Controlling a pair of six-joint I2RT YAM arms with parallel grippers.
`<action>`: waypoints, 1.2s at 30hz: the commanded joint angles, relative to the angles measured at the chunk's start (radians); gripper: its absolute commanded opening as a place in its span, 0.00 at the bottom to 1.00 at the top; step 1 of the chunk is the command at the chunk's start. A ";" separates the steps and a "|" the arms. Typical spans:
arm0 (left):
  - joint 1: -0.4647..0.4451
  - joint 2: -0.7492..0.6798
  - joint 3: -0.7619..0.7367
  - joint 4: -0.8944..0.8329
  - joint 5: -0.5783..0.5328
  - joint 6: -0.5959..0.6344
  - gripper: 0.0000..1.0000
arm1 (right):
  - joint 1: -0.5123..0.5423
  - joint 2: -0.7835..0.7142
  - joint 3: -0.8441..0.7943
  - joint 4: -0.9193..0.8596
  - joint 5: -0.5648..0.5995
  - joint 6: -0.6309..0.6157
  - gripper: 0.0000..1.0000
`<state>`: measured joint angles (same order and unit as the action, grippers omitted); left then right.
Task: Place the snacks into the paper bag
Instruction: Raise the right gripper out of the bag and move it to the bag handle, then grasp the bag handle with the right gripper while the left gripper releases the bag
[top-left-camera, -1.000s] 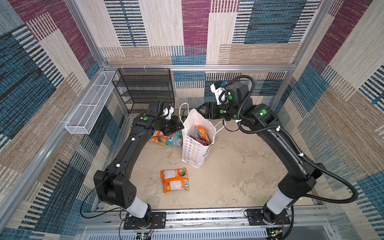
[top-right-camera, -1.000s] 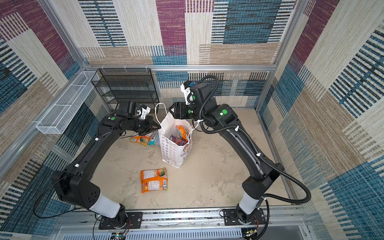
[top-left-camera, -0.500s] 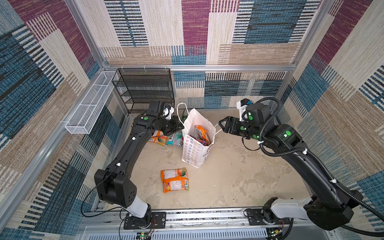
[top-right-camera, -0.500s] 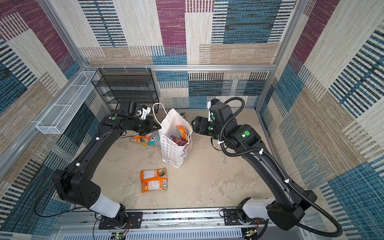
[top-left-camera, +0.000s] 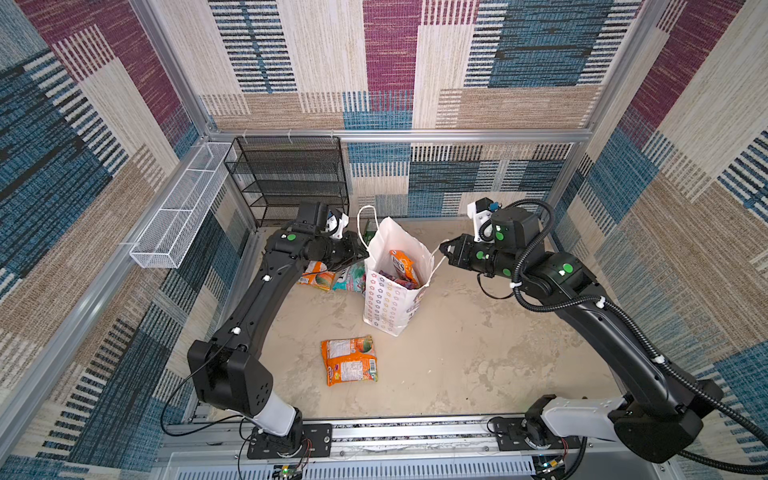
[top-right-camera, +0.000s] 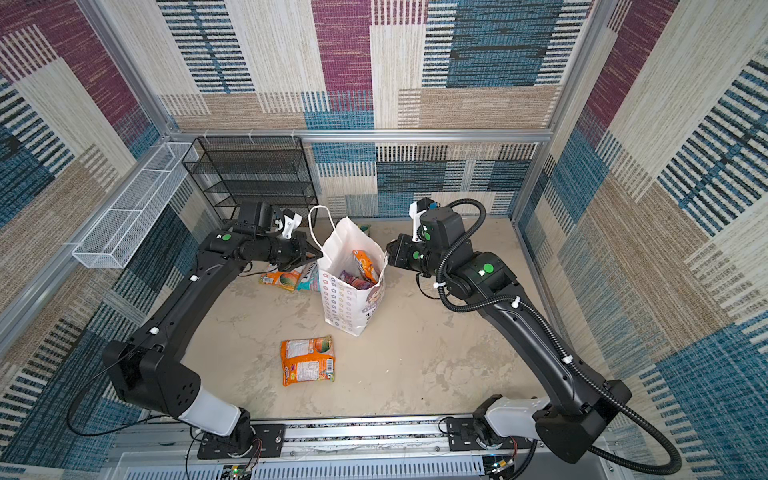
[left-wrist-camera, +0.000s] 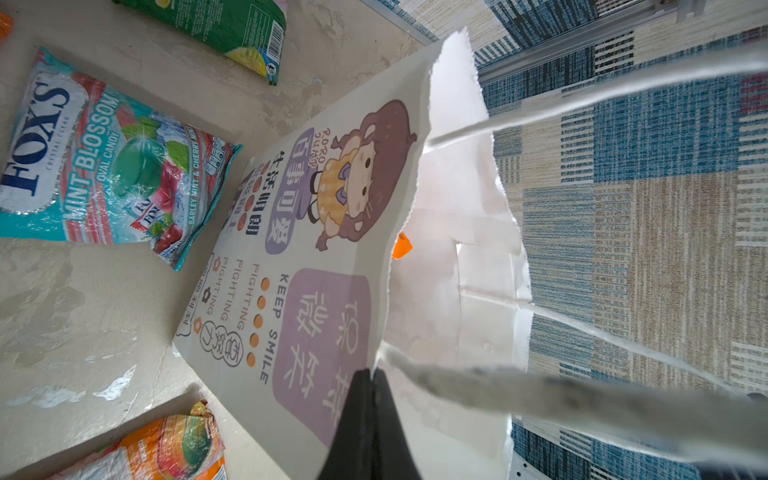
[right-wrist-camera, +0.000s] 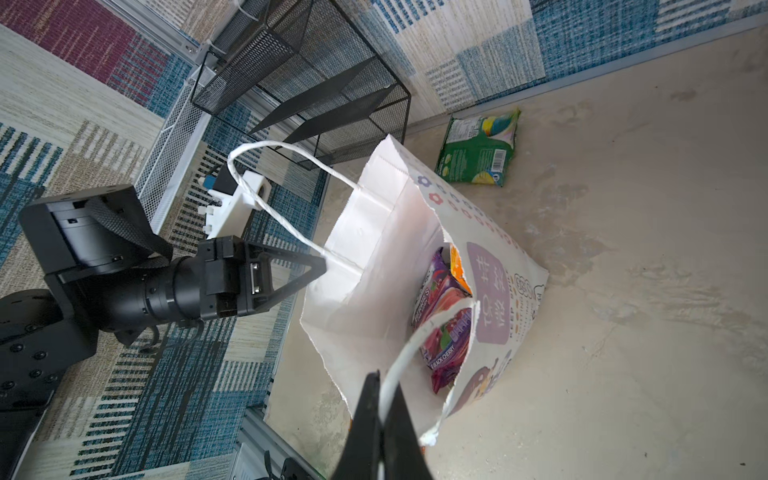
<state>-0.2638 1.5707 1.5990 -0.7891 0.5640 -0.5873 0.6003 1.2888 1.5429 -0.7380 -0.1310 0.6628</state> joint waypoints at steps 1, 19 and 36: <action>-0.045 -0.025 0.016 0.083 0.024 -0.046 0.02 | -0.133 0.004 -0.052 0.209 -0.156 -0.058 0.00; -0.305 0.102 0.097 0.229 -0.239 -0.173 0.03 | -0.191 -0.059 -0.091 0.401 -0.018 -0.240 0.00; -0.333 -0.109 -0.069 0.267 -0.169 -0.029 0.99 | -0.193 -0.247 -0.410 0.547 0.171 -0.311 0.00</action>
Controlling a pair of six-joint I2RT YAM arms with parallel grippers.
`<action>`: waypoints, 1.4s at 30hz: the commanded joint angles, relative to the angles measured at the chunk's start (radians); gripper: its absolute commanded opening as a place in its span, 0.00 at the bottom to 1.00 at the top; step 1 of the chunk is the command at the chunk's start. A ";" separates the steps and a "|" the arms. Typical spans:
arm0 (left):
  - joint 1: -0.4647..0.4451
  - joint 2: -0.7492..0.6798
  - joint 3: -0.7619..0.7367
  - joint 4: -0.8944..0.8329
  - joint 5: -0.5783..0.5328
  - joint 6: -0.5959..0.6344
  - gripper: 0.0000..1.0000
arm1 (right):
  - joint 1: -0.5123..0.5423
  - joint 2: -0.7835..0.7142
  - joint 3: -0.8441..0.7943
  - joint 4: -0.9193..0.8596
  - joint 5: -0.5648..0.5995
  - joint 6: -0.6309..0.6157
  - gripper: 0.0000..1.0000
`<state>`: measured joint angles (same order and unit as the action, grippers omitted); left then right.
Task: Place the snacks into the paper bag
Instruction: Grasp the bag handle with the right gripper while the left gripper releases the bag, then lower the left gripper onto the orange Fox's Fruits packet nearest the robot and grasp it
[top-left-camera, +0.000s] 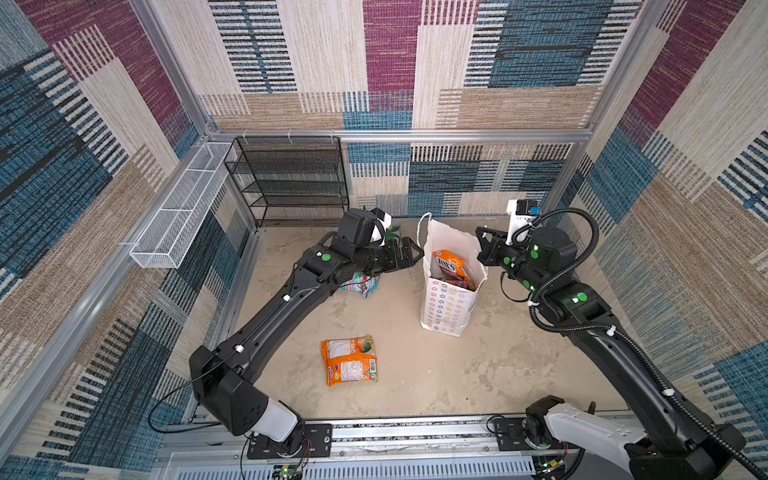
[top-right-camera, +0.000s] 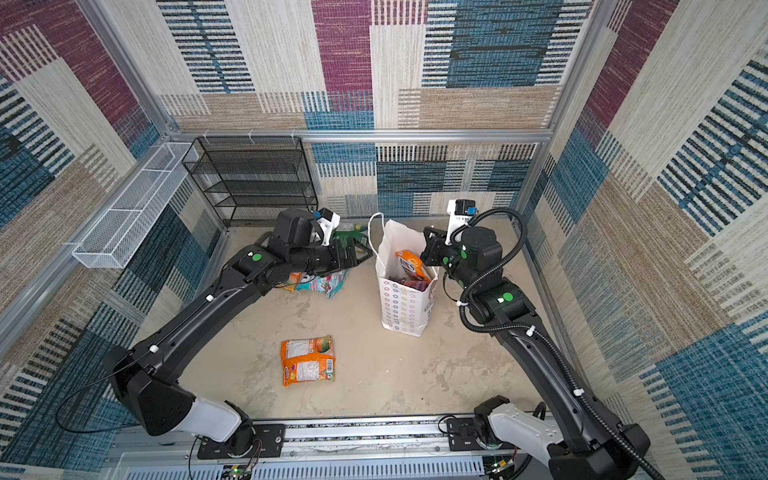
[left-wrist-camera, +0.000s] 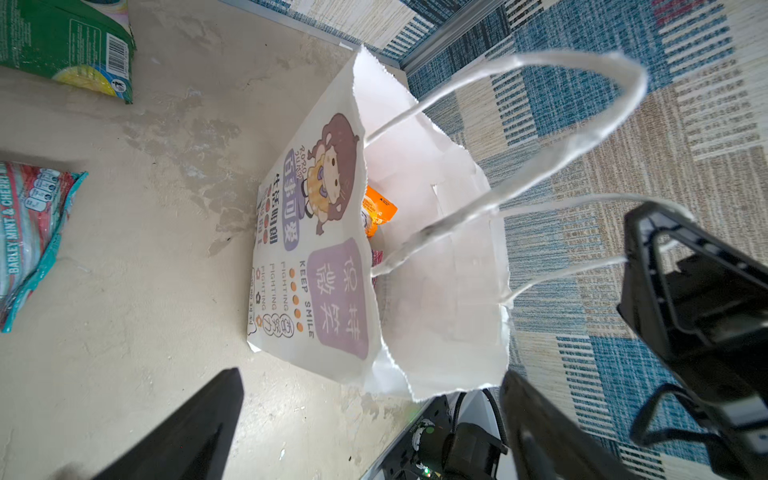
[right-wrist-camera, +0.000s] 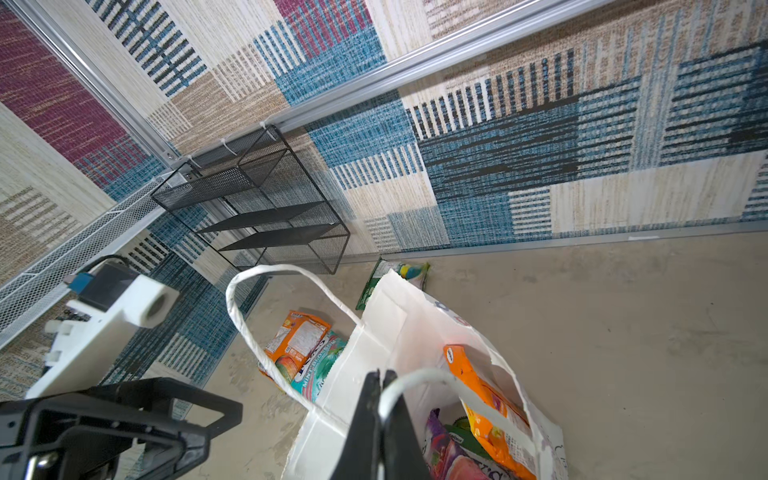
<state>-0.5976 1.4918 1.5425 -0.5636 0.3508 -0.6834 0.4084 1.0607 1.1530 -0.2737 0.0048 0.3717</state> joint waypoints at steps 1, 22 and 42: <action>0.001 -0.040 -0.015 0.045 0.063 0.072 0.99 | -0.001 -0.023 -0.026 0.085 0.037 -0.021 0.00; 0.011 -0.554 -0.422 -0.568 -0.276 -0.119 0.99 | -0.003 -0.130 -0.105 0.107 0.014 -0.019 0.00; 0.113 -0.589 -0.901 -0.326 -0.184 -0.182 1.00 | -0.003 -0.132 -0.086 0.055 -0.058 -0.020 0.00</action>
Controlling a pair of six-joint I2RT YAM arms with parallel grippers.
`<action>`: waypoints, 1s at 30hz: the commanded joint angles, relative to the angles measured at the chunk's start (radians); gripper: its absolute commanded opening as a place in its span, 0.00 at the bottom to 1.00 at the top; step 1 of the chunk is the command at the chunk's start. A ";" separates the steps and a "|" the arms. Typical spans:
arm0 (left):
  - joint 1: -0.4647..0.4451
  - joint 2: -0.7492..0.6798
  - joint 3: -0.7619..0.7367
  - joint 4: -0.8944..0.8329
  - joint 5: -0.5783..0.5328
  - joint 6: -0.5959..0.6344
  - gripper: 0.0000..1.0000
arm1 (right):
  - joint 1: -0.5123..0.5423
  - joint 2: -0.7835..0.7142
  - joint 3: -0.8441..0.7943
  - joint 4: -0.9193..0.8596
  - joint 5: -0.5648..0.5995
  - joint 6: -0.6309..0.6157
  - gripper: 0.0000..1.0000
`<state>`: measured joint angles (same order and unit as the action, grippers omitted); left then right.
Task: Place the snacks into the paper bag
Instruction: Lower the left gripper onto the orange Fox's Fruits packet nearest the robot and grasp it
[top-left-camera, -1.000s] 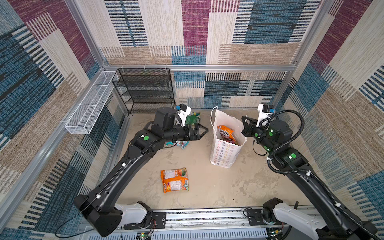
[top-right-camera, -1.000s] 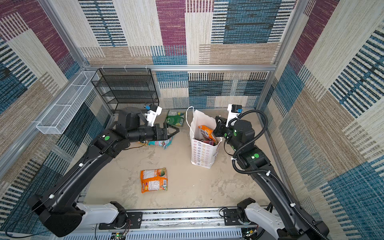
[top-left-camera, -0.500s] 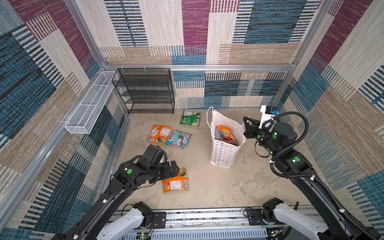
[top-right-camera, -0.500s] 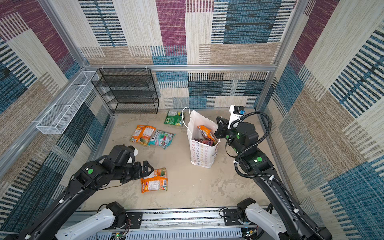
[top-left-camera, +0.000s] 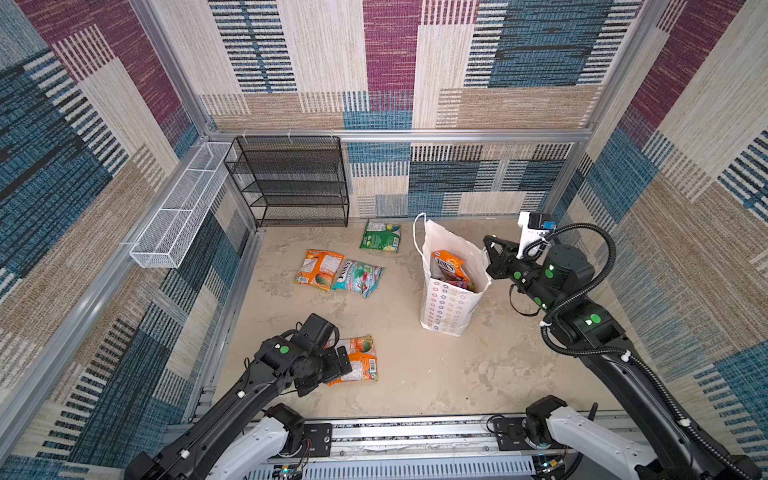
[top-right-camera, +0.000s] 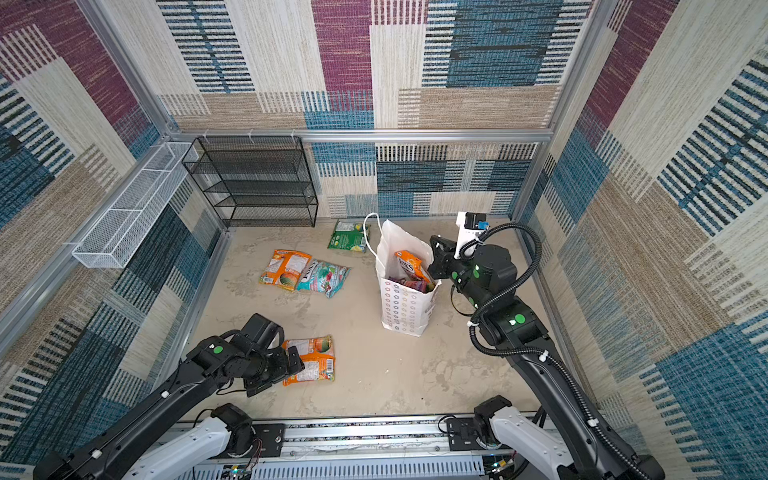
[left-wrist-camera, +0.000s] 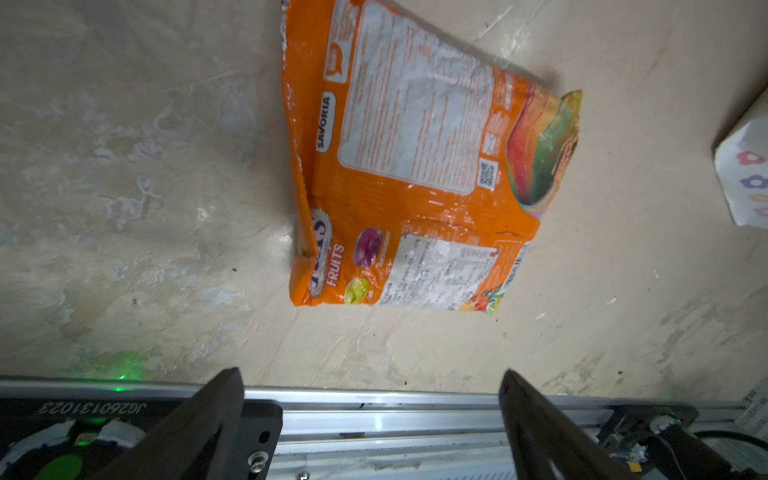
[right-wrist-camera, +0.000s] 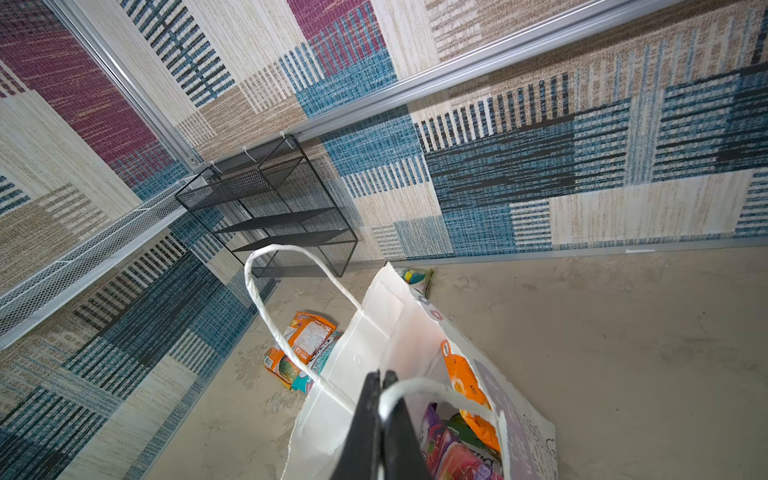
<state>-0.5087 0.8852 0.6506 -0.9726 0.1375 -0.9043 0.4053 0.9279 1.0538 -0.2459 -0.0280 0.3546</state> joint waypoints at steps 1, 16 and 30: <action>0.039 0.027 -0.012 0.098 0.039 0.049 1.00 | 0.000 0.003 0.015 0.025 -0.028 -0.002 0.00; 0.154 0.112 -0.126 0.303 0.120 0.091 1.00 | 0.001 0.034 0.089 -0.072 -0.046 -0.009 0.00; 0.156 0.081 -0.207 0.405 0.108 0.075 0.85 | 0.000 0.007 0.099 -0.172 -0.024 0.042 0.00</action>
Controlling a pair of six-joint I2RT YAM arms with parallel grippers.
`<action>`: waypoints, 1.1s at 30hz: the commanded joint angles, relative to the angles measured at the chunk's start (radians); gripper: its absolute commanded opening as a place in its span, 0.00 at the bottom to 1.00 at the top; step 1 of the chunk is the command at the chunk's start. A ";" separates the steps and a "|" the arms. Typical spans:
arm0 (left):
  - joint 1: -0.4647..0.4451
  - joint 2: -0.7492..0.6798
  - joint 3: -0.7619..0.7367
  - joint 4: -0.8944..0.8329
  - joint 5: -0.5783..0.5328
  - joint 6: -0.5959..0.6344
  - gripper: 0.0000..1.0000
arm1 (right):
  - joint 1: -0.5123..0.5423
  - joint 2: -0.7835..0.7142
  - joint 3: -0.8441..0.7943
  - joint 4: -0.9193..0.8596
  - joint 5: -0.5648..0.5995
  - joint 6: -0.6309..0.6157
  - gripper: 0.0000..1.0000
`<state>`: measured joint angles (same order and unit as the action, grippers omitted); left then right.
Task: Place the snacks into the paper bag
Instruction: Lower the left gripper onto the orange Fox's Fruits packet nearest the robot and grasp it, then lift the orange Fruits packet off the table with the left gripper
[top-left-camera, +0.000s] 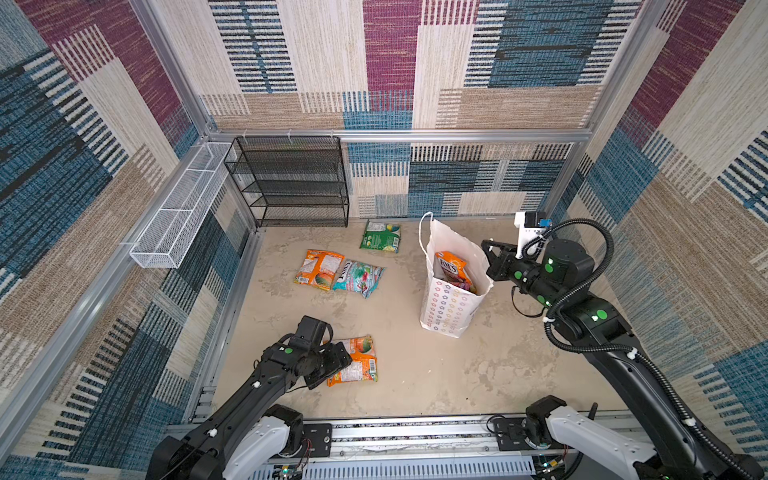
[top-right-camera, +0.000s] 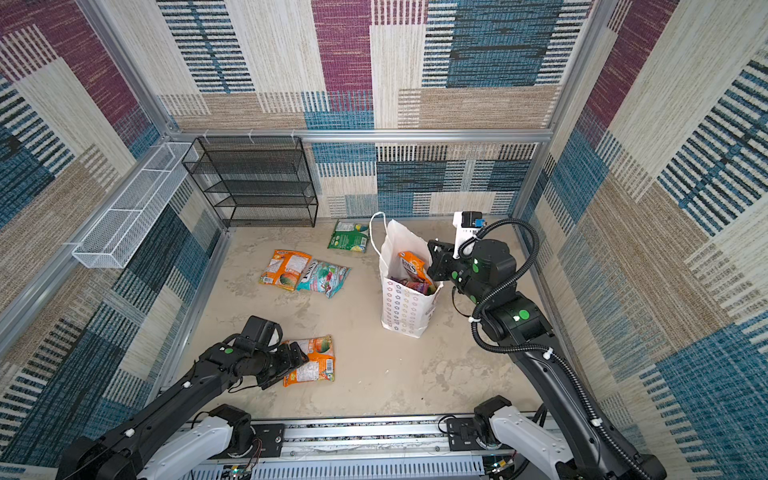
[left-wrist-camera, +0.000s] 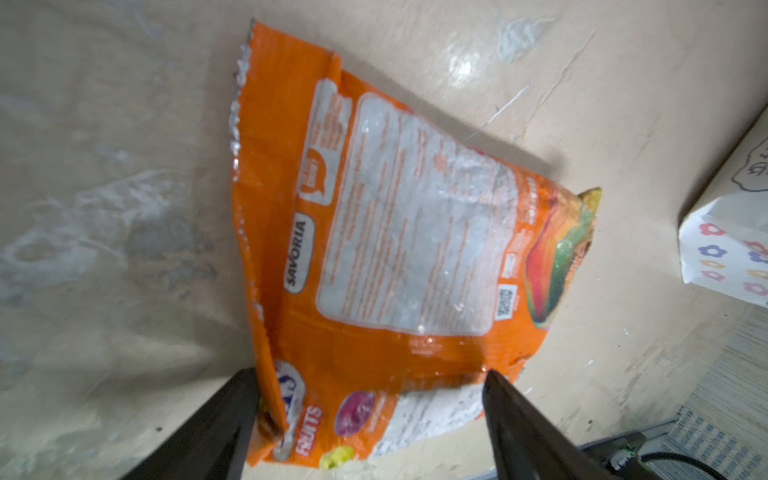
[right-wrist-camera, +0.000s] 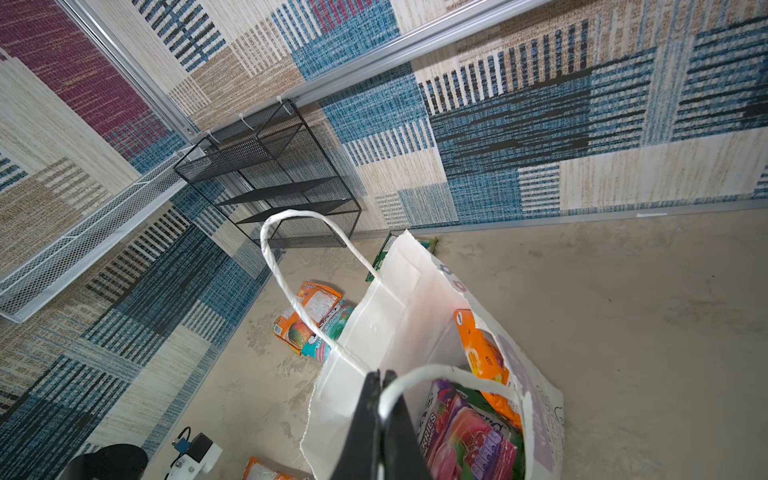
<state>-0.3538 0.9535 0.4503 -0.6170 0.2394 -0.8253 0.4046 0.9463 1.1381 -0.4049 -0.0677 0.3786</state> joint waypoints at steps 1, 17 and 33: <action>0.001 0.023 -0.007 0.054 0.006 -0.001 0.84 | 0.002 -0.018 0.016 -0.016 0.020 0.021 0.00; 0.001 0.088 -0.057 0.142 0.021 -0.018 0.63 | 0.001 -0.018 0.012 -0.045 0.011 0.063 0.00; 0.001 -0.064 -0.030 0.103 0.038 -0.029 0.23 | 0.000 0.016 0.067 -0.065 -0.009 0.066 0.00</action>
<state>-0.3534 0.9085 0.4080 -0.4885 0.2829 -0.8425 0.4046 0.9592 1.1870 -0.4797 -0.0605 0.4442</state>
